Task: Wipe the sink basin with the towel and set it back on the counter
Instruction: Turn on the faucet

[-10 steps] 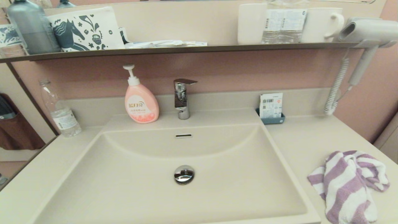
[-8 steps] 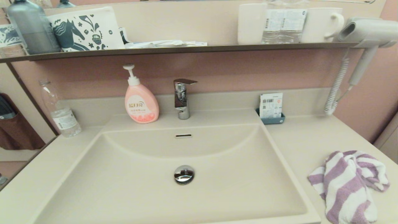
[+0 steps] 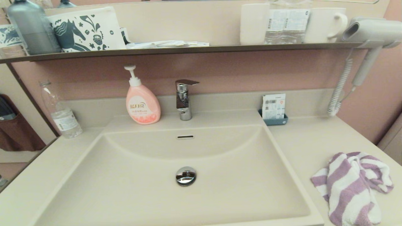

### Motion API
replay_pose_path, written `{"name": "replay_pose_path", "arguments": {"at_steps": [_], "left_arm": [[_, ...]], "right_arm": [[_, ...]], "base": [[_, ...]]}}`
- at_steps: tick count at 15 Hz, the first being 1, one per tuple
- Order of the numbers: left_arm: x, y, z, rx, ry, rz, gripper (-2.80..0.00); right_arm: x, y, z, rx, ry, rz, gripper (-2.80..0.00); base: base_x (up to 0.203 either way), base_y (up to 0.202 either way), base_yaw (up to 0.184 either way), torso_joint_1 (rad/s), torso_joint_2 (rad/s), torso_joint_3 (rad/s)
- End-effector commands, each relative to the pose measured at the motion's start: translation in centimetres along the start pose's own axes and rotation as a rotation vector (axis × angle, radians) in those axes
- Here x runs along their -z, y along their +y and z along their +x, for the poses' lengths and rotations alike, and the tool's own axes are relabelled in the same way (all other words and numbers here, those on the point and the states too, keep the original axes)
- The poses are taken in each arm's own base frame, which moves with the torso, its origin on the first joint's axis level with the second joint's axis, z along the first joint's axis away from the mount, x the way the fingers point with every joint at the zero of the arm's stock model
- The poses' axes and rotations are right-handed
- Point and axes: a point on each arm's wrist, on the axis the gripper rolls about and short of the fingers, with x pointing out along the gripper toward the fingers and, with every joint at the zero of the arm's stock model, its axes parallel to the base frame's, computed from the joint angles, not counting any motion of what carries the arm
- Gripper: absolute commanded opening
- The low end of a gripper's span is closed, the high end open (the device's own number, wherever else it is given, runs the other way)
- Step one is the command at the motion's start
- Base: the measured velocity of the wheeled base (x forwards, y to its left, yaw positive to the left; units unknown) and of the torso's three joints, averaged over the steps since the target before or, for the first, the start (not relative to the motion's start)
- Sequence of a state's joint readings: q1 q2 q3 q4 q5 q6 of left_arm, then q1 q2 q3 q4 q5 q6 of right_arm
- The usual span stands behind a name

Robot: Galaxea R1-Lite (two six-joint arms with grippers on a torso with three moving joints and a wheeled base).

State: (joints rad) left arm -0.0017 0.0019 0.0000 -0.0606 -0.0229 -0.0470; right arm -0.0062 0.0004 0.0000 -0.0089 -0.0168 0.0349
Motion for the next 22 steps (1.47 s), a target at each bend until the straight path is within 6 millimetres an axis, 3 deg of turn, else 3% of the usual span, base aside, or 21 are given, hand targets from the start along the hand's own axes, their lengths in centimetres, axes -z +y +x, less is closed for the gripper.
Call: {"name": "replay_pose_path", "arguments": {"at_steps": [1,12,15,18,22], "left_arm": [[0.0,0.0,0.0,0.000,-0.001,-0.001,-2.80],[0.0,0.0,0.0,-0.001,-0.003,0.006,-2.80],[-0.9,-0.1,-0.1,0.017,-0.071,-0.004,-2.80],[-4.1,-0.4,0.1,0.077,-0.059,-0.001,-2.80],[-7.8,-0.6,3.5,0.146,0.110,-0.013,-2.80]], "right_arm": [[0.0,0.0,0.0,0.000,-0.001,0.000,-2.80],[0.0,0.0,0.0,0.000,-0.001,0.000,-2.80],[0.0,0.0,0.0,0.000,-0.001,0.000,-2.80],[0.0,0.0,0.0,0.000,-0.001,0.000,-2.80],[0.0,0.0,0.0,0.000,-0.001,0.000,-2.80]], "base": [[0.000,0.000,0.000,0.000,0.00,0.000],[0.000,0.000,0.000,0.000,0.00,0.000],[0.000,0.000,0.000,0.000,0.00,0.000],[0.000,0.000,0.000,0.000,0.00,0.000],[0.000,0.000,0.000,0.000,0.00,0.000]]}}
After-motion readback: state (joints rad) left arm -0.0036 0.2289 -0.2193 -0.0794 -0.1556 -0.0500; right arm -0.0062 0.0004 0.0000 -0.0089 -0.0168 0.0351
